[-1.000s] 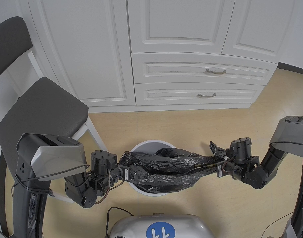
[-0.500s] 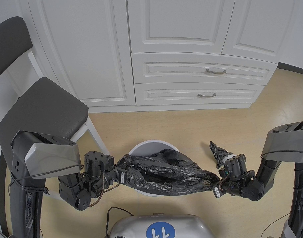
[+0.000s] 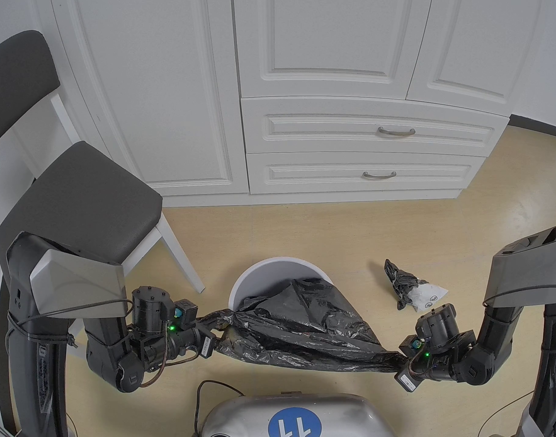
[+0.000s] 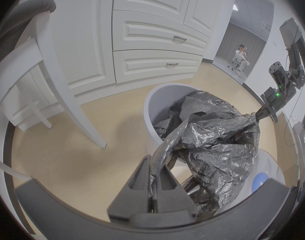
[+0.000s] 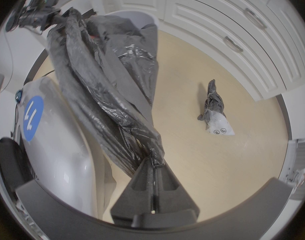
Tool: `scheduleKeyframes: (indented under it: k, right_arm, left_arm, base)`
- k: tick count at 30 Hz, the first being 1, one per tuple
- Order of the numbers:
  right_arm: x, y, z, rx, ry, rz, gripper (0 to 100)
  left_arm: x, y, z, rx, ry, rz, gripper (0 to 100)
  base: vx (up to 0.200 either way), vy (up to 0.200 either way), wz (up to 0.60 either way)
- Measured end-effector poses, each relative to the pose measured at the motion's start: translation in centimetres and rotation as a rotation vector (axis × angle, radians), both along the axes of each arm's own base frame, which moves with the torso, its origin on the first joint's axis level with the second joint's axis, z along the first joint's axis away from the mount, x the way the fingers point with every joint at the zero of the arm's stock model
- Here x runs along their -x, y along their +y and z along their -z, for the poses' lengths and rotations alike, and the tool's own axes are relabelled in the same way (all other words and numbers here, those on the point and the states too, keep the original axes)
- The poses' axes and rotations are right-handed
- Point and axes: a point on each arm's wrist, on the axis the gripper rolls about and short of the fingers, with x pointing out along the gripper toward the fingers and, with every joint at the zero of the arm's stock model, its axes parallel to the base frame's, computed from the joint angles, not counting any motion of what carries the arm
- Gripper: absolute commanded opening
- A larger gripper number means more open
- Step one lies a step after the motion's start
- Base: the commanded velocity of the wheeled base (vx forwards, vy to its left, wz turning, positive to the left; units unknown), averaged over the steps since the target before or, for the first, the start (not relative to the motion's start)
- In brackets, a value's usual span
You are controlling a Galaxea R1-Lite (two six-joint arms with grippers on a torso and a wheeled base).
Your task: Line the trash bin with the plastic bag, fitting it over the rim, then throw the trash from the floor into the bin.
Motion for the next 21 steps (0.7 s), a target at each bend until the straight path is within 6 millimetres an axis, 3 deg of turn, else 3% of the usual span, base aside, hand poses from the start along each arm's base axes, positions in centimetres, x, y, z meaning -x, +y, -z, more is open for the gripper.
scheduleKeyframes:
  k: [9,21]
  right_arm:
    - [1.5,-0.4,0.0,0.022,0.05,-0.1,0]
    - [1.9,-0.8,-1.0,0.007,0.035,-0.109,0]
  left_arm:
    - [0.7,0.7,0.2,-0.04,0.014,0.029,0]
    - [1.1,1.3,-0.1,-0.061,0.011,0.042,0]
  base:
    - [0.0,0.0,0.0]
    - [0.0,0.0,0.0]
